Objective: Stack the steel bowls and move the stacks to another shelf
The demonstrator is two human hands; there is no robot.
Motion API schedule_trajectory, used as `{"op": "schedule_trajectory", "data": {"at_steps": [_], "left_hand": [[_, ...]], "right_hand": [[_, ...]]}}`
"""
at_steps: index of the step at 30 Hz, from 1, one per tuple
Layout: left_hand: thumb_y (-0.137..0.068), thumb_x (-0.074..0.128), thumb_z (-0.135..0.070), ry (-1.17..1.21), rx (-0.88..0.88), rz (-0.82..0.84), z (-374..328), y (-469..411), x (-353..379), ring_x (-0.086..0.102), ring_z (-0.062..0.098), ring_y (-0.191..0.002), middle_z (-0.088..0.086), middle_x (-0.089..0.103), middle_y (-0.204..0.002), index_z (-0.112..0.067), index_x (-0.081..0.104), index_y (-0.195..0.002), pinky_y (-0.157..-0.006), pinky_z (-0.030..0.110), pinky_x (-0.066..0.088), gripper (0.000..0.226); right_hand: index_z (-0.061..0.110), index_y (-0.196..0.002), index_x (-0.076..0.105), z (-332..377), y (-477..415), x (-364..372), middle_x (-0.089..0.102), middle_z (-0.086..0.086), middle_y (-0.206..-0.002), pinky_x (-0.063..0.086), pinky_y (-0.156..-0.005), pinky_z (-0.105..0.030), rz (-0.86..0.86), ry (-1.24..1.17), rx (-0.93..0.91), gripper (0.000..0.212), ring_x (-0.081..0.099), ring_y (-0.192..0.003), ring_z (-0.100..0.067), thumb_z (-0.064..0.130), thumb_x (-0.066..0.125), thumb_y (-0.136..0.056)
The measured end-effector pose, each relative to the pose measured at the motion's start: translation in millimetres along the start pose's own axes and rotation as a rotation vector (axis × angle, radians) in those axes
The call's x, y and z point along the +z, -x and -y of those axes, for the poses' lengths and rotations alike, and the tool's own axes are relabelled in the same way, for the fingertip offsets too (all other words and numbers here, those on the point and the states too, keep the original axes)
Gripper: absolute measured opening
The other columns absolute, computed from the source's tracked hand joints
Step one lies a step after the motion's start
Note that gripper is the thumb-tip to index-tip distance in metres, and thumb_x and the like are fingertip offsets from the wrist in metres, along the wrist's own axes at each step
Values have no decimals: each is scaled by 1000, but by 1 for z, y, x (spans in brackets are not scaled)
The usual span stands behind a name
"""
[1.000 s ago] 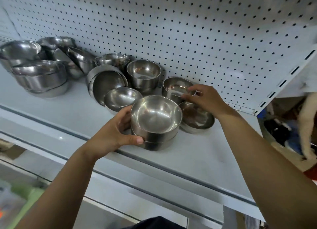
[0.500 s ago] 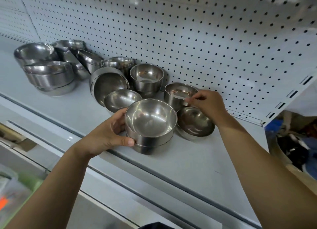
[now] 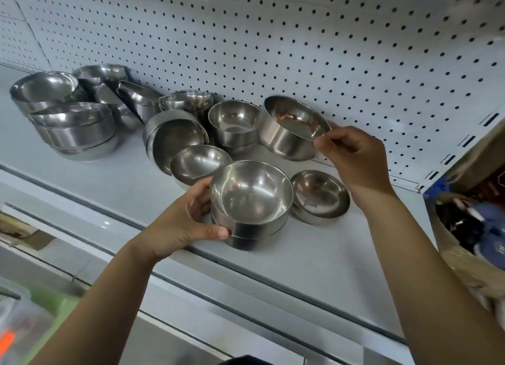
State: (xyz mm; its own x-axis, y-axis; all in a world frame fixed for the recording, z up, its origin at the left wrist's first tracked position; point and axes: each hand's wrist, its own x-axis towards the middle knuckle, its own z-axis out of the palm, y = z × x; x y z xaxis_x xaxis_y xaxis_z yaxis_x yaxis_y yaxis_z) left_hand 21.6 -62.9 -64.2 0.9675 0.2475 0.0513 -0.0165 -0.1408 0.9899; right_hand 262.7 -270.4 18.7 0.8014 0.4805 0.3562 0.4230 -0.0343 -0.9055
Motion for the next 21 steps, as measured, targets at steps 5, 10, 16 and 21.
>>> {"op": "schedule_trajectory", "data": {"at_steps": [5,10,16,21], "left_hand": [[-71,86,-10,-28,11,19,-4,2,1,56,13,-132,-9,60,-141,-29,36,-151,-103,25,50,96],[-75,85,-20,-75,42,40,1,0,-1,51,11,-137,-14,55,-146,-33,33,-152,-112,33,45,94],[-71,90,-37,-69,45,10,5,2,-5,49,5,-138,-21,53,-147,-43,36,-150,-116,42,42,95],[-72,90,-37,-26,73,15,6,3,-4,49,6,-138,-18,56,-145,-39,39,-151,-118,44,39,94]], "right_hand": [[31,-69,77,26,41,13,79,13,-85,57,-85,-24,-20,-143,32,22,75,-94,-3,14,87,-77],[20,-76,73,42,78,25,77,10,-79,59,-80,-21,10,-186,-10,15,70,-79,-4,24,83,-66],[28,-78,78,41,106,43,79,5,-98,56,-101,-48,-14,-142,-46,19,72,-108,-17,33,94,-68],[20,-83,77,45,123,56,77,-1,-121,44,-112,-63,-60,-90,16,20,59,-135,-19,29,91,-70]]}}
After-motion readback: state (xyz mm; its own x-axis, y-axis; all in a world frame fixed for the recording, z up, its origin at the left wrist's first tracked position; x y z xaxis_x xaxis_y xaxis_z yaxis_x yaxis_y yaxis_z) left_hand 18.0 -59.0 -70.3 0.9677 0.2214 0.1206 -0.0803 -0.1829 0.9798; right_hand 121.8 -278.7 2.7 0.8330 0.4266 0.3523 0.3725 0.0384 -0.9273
